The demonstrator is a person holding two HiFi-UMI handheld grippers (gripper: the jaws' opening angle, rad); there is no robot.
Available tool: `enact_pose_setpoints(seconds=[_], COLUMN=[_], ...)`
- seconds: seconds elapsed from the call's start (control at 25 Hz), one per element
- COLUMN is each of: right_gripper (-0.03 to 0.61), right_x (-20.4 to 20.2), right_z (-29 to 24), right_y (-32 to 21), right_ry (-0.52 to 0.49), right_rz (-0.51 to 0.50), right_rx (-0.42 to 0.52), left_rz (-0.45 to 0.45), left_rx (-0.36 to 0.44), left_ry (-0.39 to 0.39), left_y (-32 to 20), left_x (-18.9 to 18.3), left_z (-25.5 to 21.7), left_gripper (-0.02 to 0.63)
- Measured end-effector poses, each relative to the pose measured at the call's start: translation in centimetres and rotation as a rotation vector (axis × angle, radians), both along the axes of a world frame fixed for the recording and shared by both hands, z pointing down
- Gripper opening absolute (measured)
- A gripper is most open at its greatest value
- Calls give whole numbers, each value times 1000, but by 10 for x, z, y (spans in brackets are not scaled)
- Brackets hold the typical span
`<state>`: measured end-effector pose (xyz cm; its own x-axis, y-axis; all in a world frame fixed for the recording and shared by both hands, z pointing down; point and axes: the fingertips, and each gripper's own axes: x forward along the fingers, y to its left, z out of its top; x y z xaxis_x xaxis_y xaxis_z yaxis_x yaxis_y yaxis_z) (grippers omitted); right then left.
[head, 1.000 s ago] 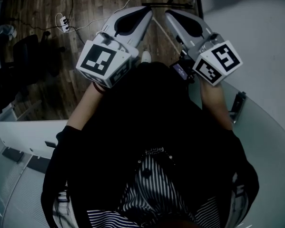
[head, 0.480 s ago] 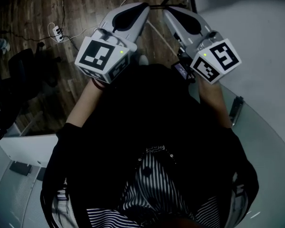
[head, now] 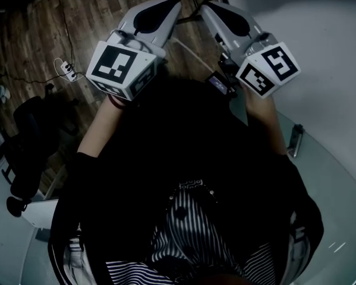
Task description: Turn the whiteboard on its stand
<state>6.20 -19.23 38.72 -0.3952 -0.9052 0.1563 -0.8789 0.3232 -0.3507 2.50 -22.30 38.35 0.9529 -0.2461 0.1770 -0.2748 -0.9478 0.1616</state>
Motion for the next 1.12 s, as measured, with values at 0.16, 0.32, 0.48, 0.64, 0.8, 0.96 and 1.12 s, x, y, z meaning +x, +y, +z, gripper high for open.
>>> enact_pose_setpoints(seconds=[0.16, 0.32, 0.48, 0.64, 0.8, 0.96, 1.12], right_gripper=[2, 2, 2, 2, 2, 2, 2], right_x=[-2, 4, 20, 35, 35, 43, 54], right_z=[-17, -28, -30, -61, -86, -106, -118], right_y=[-8, -8, 10, 17, 12, 12, 18], right_ry=[20, 34, 40, 47, 50, 52, 47], right_rz=[46, 96, 164, 226, 236, 212, 157], right_rx=[-9, -23, -30, -25, -25, -15, -15], left_rz=[59, 120, 183, 192, 212, 206, 147], left_rx=[-3, 5, -8, -28, -27, -24, -15], left_ry=[8, 22, 20, 39, 62, 48, 50], left_y=[-7, -6, 12, 13, 13, 14, 14], left_x=[3, 13, 23, 31, 35, 42, 50], left_z=[-17, -31, -27, -51, -75, -90, -106], left_gripper=[3, 3, 3, 3, 3, 3, 3])
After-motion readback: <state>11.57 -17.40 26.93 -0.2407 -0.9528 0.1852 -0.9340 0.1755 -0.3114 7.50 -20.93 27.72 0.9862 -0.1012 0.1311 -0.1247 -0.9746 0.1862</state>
